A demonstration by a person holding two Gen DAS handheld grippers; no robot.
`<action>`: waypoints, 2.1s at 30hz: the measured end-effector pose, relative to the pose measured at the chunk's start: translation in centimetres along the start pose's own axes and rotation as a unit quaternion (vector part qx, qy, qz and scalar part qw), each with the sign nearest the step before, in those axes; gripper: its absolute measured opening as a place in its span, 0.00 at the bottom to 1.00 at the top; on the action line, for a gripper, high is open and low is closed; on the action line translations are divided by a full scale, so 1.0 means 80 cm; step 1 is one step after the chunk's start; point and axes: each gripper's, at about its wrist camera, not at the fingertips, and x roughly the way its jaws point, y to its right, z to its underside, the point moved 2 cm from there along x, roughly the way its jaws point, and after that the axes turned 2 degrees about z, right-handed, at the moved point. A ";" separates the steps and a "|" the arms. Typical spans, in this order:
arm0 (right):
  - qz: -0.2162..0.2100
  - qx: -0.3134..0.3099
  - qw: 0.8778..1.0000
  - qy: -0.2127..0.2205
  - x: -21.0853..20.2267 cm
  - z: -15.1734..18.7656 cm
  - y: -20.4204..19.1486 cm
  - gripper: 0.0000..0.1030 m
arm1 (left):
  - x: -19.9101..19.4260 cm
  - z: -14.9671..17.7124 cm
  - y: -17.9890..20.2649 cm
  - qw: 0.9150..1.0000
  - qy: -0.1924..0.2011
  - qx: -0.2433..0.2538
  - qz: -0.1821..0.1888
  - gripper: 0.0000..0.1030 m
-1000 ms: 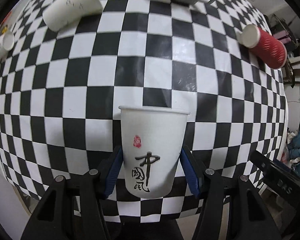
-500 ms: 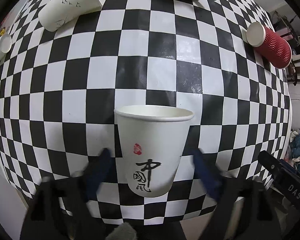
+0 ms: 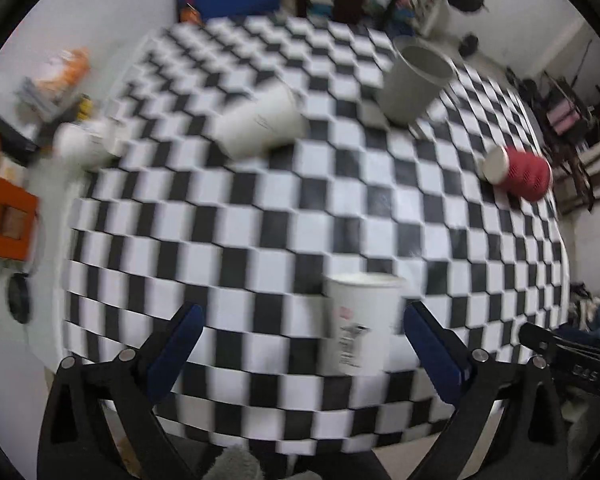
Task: Flip cup upside down
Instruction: 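Grasp the white cup with the right tool while the left tool releases it, then rotate the held white cup with the right tool to stand it upright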
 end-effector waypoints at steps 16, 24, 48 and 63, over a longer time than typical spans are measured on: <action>0.323 -0.692 0.638 0.098 0.010 0.105 -0.274 0.89 | 0.082 0.088 -0.117 0.987 -0.050 -0.082 -0.133 1.00; 0.385 -0.898 0.176 0.124 0.090 0.179 -0.245 0.89 | 0.115 0.099 -0.119 0.984 -0.070 -0.102 -0.127 1.00; 0.377 -0.911 0.139 0.092 0.118 0.163 -0.257 0.62 | 0.114 0.067 -0.140 0.984 -0.065 -0.093 -0.135 1.00; 0.234 -0.637 0.722 -0.138 0.073 0.023 -0.235 0.62 | 0.093 0.031 -0.085 0.990 -0.037 -0.049 -0.130 1.00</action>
